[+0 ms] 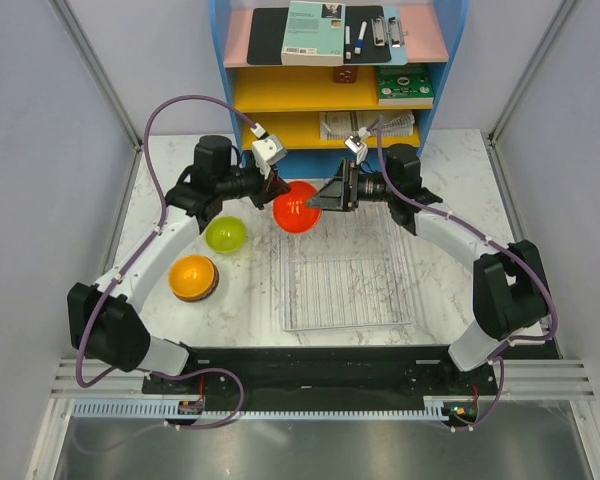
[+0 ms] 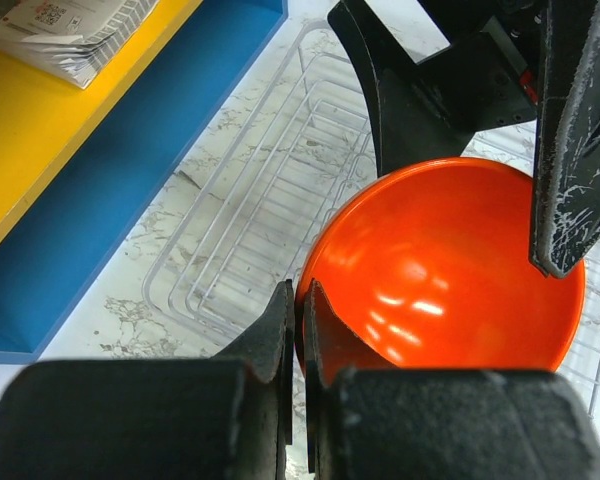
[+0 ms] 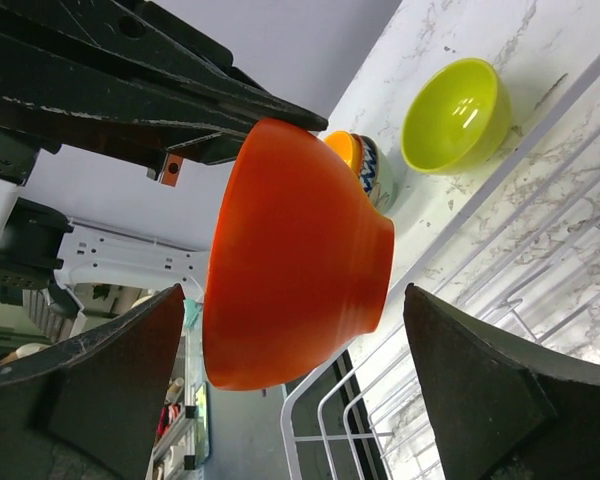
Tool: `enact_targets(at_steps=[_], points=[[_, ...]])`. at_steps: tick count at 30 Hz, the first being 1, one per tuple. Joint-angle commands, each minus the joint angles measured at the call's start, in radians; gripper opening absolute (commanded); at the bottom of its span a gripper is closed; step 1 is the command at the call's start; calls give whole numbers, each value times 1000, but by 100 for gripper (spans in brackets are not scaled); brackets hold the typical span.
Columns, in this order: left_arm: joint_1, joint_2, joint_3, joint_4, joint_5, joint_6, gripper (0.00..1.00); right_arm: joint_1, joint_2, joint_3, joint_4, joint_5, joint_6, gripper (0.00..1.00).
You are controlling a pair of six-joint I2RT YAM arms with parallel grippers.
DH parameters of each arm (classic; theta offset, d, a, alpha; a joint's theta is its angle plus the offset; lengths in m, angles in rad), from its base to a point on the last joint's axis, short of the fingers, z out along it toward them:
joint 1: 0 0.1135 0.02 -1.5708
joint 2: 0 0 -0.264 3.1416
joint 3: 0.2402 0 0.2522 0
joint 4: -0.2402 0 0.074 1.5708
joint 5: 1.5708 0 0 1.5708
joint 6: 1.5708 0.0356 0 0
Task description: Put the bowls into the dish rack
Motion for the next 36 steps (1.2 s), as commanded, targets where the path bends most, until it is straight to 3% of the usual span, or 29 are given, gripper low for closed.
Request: enact_targets(at_steps=[1, 12, 15, 17, 18, 20, 21, 26, 29, 30, 31, 33, 36], points=[[-7, -45, 54, 66, 37, -39, 2, 5, 17, -8, 142, -58, 80, 98], [-7, -45, 51, 85, 37, -53, 2, 19, 31, -31, 247, -109, 160, 86], [-7, -43, 54, 85, 37, -55, 2, 30, 31, -33, 265, -117, 172, 74], [-5, -43, 52, 86, 41, -55, 2, 34, 31, -40, 303, -124, 190, 55], [-5, -43, 52, 88, 41, -56, 2, 36, 34, -42, 314, -124, 201, 38], [-5, -43, 49, 86, 43, -58, 2, 38, 35, -45, 328, -118, 210, 18], [-5, -45, 49, 88, 43, -58, 2, 38, 34, -45, 328, -117, 209, 1], [-7, -46, 38, 83, 46, -55, 2, 37, 17, -50, 295, -95, 174, 0], [-1, -49, 26, 79, 32, -56, 38, 38, -6, -22, 129, -52, 33, 0], [18, -49, 22, 77, 35, -64, 54, 33, -11, -15, 80, -14, -4, 0], [33, -46, 19, 74, 57, -68, 62, 28, -15, -4, -18, 1, -42, 0], [92, -48, 6, 62, 86, -79, 99, 12, -29, 13, -63, 50, -110, 0], [201, -63, -29, 55, 136, -99, 100, -25, -51, 32, -149, 87, -179, 0]])
